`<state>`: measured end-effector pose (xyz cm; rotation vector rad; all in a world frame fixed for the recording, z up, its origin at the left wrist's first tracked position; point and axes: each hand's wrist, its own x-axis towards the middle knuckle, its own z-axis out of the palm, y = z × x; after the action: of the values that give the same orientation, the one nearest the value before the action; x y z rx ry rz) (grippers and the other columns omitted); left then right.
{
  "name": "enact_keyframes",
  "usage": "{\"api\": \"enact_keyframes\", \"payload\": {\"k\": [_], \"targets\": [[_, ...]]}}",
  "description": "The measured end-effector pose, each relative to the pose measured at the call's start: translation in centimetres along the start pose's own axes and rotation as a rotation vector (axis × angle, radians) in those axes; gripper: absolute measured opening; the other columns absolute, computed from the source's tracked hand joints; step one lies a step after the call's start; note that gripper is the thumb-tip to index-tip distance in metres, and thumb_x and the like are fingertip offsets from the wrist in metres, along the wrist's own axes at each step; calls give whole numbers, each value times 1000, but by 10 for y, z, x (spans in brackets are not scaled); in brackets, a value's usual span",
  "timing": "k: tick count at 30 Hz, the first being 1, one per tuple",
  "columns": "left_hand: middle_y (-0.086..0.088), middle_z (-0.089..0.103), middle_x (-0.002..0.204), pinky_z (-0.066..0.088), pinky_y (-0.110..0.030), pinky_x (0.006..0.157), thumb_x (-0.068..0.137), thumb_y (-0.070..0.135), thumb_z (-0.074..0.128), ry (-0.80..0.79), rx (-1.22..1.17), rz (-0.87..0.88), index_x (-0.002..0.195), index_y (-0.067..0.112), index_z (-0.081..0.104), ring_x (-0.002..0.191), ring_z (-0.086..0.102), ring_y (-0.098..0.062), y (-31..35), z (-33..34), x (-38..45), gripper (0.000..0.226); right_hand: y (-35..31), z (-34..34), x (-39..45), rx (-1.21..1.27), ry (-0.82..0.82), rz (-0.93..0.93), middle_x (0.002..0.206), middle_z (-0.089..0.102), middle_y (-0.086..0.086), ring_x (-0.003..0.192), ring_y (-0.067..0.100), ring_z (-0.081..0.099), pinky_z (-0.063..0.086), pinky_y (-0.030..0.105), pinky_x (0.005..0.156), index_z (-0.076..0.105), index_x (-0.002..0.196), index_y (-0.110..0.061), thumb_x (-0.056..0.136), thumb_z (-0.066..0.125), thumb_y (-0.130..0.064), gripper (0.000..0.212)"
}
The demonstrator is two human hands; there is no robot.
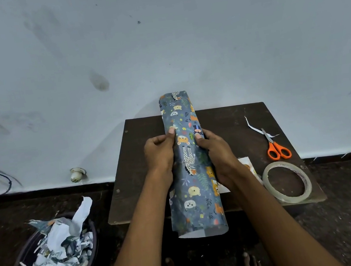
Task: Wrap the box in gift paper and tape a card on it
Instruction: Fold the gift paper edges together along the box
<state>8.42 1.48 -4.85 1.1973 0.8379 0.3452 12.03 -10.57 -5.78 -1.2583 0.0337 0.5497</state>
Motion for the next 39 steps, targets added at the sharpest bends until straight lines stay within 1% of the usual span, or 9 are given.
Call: {"api": "enact_keyframes", "payload": {"k": [3, 6, 11, 17, 22, 27, 31, 36, 39], "targets": [[-22, 76, 97, 62, -33, 58, 83, 33, 83, -67, -83, -60, 111, -13, 67, 77, 72, -28, 6, -3, -7, 56, -1, -1, -2, 27, -13, 4, 125, 68, 25, 96, 35, 68, 57, 53, 93, 56, 137, -4, 106, 52, -15, 33], [-19, 77, 96, 64, -41, 72, 73, 39, 87, -160, -98, -108, 105, -5, 74, 85, 75, -32, 11, -7, -8, 56, -2, -2, -3, 72, -2, 5, 123, 70, 22, 96, 34, 70, 59, 51, 90, 56, 137, -7, 104, 56, -15, 34], [-19, 73, 118, 54, -54, 100, 56, 60, 92, -400, -54, -127, 122, 7, 71, 108, 71, -37, 15, -8, -6, 87, -2, -1, -5, 140, -8, 34, 124, 70, 20, 97, 29, 71, 62, 41, 79, 56, 135, -6, 103, 57, -13, 32], [-17, 75, 112, 60, -43, 87, 71, 53, 86, -378, -38, -116, 119, 7, 72, 101, 73, -35, 19, -7, -11, 68, 0, 3, -5, 57, 3, -39, 120, 71, 19, 96, 27, 72, 63, 37, 80, 57, 131, -3, 104, 56, -13, 28], [-12, 78, 87, 61, -30, 59, 75, 37, 88, -220, 10, -63, 104, 2, 74, 73, 77, -25, 21, -8, -16, 48, 3, 2, -4, -188, 38, -152, 120, 71, 12, 106, 24, 72, 61, 37, 89, 59, 133, -5, 103, 60, -16, 32], [-12, 78, 83, 64, -40, 70, 69, 36, 93, -163, 93, -12, 95, 1, 74, 73, 77, -27, 19, -7, -18, 47, 2, 2, -6, -184, 29, -175, 118, 69, 9, 102, 22, 72, 59, 33, 80, 58, 131, -15, 99, 65, -23, 34], [-10, 78, 88, 64, -44, 74, 64, 43, 95, -156, 152, 45, 102, 3, 70, 76, 77, -26, 16, -5, -16, 60, 9, 4, -8, -425, 90, -371, 120, 54, 3, 102, 12, 64, 57, 33, 88, 54, 132, -35, 89, 70, -38, 47], [-6, 78, 81, 60, -35, 70, 84, 34, 82, -264, 245, 73, 87, 9, 77, 72, 74, -22, 16, -5, -12, 26, 14, 6, -14, -533, 169, -606, 123, 41, 2, 98, 1, 59, 54, 21, 87, 46, 146, -25, 95, 69, -18, 56], [-6, 77, 77, 57, -36, 74, 91, 32, 76, -308, 317, 93, 69, 15, 76, 68, 71, -17, 16, -9, -7, 28, 17, 7, -14, -639, 224, -692, 122, 39, 4, 100, 9, 56, 47, 14, 88, 49, 141, -23, 91, 71, -20, 55]]}}
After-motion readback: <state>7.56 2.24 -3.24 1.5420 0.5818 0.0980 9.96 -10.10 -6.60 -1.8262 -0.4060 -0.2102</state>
